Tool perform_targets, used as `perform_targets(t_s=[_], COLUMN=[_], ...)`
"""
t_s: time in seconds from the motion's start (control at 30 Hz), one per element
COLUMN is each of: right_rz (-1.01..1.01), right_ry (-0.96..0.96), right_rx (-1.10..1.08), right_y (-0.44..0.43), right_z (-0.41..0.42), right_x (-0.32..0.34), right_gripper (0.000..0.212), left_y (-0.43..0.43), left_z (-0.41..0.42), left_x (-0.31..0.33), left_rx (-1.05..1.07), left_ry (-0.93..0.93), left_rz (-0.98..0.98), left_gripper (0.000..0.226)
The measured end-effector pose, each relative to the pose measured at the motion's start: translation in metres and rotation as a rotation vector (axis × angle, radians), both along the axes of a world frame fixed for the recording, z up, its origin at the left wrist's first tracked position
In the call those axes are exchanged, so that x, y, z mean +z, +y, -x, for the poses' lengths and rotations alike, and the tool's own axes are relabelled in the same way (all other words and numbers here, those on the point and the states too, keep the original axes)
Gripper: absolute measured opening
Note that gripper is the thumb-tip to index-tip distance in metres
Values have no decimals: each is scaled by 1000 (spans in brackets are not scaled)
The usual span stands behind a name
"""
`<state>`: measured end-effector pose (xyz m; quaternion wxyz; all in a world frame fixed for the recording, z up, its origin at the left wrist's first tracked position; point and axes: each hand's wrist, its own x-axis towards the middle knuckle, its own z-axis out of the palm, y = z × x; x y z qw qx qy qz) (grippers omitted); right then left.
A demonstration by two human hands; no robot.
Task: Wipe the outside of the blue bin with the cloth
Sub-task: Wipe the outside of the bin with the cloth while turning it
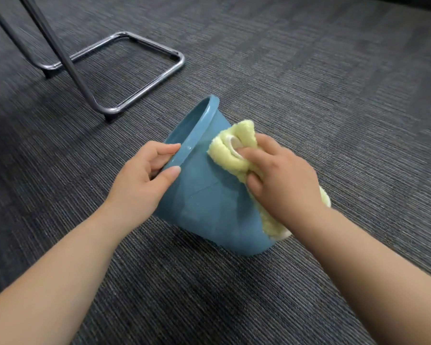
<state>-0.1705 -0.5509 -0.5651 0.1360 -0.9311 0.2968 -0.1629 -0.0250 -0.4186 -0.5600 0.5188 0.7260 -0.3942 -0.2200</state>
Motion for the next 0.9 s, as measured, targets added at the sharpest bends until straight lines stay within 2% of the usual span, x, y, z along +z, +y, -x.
perform_targets(t_s=[0.27,0.37,0.43,0.5,0.77,0.83,0.9], right_rz=[67,-4,-25,-18,41,37,-21], right_ry=[8,-1,3,9,16,31,45], right_rx=[318,209,50,-13,274,251,121], right_y=[34,15,2,-2,21,12,0], right_z=[8,8,9,12,16,18,20], right_x=[-6,-7,-15,-23,-23,-25,-29], right_gripper=[43,35,37,41,40,37,35], left_y=[0,-1,-1,0,3,3,3], left_z=[-3,-2,-2,-3,-8,-9,-9], left_x=[-2,-2,-2,-3,-4,-4,-4], left_rx=[57,59,66,77,143,143,148], left_ry=[32,41,38,25,24,30,36], left_rz=[27,30,21,10,-19,-27,-30], left_gripper=[33,31,30,30,32,32,32])
